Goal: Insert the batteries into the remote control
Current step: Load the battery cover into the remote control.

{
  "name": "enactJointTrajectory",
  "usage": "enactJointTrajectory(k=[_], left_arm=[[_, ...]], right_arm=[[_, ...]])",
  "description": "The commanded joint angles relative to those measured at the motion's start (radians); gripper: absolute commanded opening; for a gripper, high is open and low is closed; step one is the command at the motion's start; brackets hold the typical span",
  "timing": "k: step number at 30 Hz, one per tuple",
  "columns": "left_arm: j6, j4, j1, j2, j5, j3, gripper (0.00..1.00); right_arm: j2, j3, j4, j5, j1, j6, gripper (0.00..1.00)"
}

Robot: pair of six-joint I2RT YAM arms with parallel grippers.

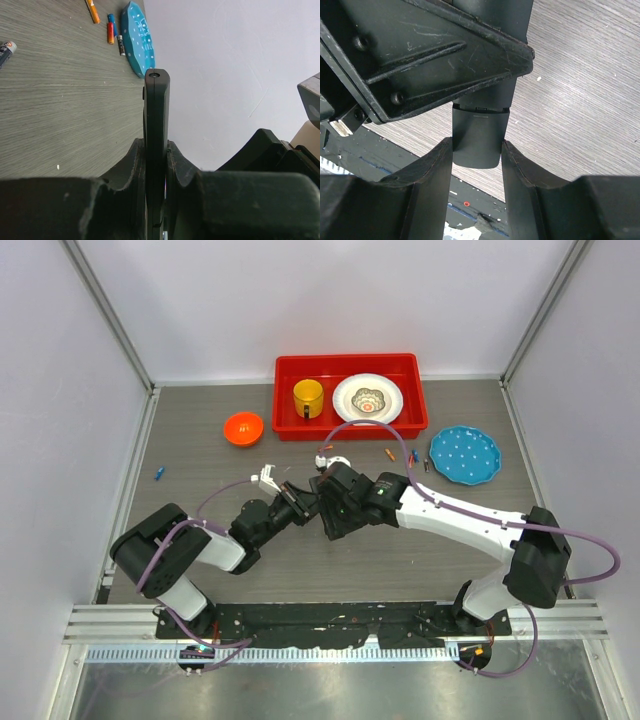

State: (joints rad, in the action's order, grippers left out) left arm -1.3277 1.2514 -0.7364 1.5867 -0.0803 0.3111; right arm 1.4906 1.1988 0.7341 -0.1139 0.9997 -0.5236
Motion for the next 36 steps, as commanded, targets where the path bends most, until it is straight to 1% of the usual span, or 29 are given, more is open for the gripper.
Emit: enactJointTrajectory(k=[1,13,36], left_arm=[[-0.01,0.295,-0.009,-0.044,-0.009,0.013,0.0],[-0.019,0.295,-0.015,-0.057,-0.018,0.006,0.0],[-0.011,0.295,-0.067,-0.094,-0.001,-0.015,0.0]], right_arm=[[0.013,0.03,0.007,-0.023,0.005,0.013,0.1],[0.028,0.035,0.007,-0.04,-0.001,0.019,0.11],[0.036,0.056,-0.009,-0.043,-0.027,0.033,0.11]])
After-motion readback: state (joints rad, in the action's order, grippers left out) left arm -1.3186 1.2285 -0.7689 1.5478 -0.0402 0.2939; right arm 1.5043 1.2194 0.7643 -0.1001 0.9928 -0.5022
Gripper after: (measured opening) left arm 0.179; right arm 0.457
